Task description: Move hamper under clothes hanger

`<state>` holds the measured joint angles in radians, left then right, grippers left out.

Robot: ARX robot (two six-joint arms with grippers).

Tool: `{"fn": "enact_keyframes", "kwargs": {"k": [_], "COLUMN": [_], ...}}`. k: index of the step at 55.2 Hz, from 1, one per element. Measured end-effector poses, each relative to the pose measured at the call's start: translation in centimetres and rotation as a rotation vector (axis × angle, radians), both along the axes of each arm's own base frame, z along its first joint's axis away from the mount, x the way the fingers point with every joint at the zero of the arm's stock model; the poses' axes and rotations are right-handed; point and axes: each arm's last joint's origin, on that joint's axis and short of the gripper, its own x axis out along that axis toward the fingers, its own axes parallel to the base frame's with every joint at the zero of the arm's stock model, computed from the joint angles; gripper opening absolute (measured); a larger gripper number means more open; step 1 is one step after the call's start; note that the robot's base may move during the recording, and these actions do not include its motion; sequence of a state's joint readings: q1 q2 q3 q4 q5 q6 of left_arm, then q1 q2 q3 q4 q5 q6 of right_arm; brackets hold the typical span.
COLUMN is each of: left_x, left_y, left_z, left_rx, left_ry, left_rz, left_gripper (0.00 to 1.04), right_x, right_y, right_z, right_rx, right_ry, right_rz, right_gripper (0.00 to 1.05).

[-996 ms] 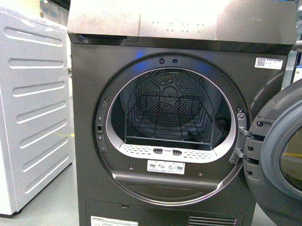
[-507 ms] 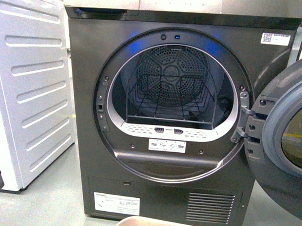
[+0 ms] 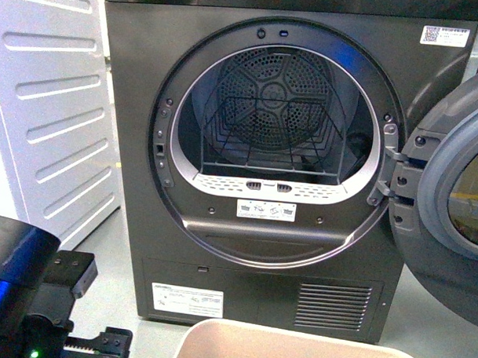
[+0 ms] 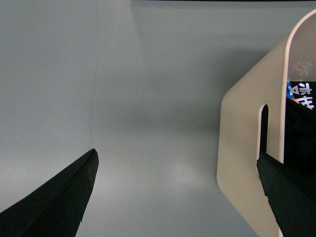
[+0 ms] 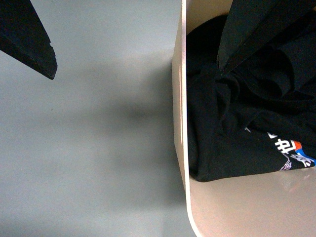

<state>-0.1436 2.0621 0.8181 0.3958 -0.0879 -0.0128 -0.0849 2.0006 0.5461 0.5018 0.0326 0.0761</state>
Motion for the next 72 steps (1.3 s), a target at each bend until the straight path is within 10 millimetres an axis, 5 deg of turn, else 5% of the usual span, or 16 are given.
{"fn": "enact_keyframes", "kwargs": {"k": [25,41,72], "left_x": [3.4,4.7,4.7], "left_y": [-3.8,-8.0,-8.9], "left_z": [-2.2,-3.1,-5.9], "left_rx": [-0.023,-0.012,-0.014], "left_ry": [0.037,0.090,0.223], "left_rz": [-0.058,-0.123,-0.122], "left_gripper": [0.98,0.98,0.98], "right_x": [0.9,1.3,2.7], "right_y": [0.5,1.2,1.1], "right_z": [-1.7,-2.8,-4.5], "right_rx": [0.009,0.026,0.025], "right_ry": [0.028,0.052,0.086], "right_rz": [0.025,0.053,0.054], "right_gripper": [0.97,0.97,0.97]}}
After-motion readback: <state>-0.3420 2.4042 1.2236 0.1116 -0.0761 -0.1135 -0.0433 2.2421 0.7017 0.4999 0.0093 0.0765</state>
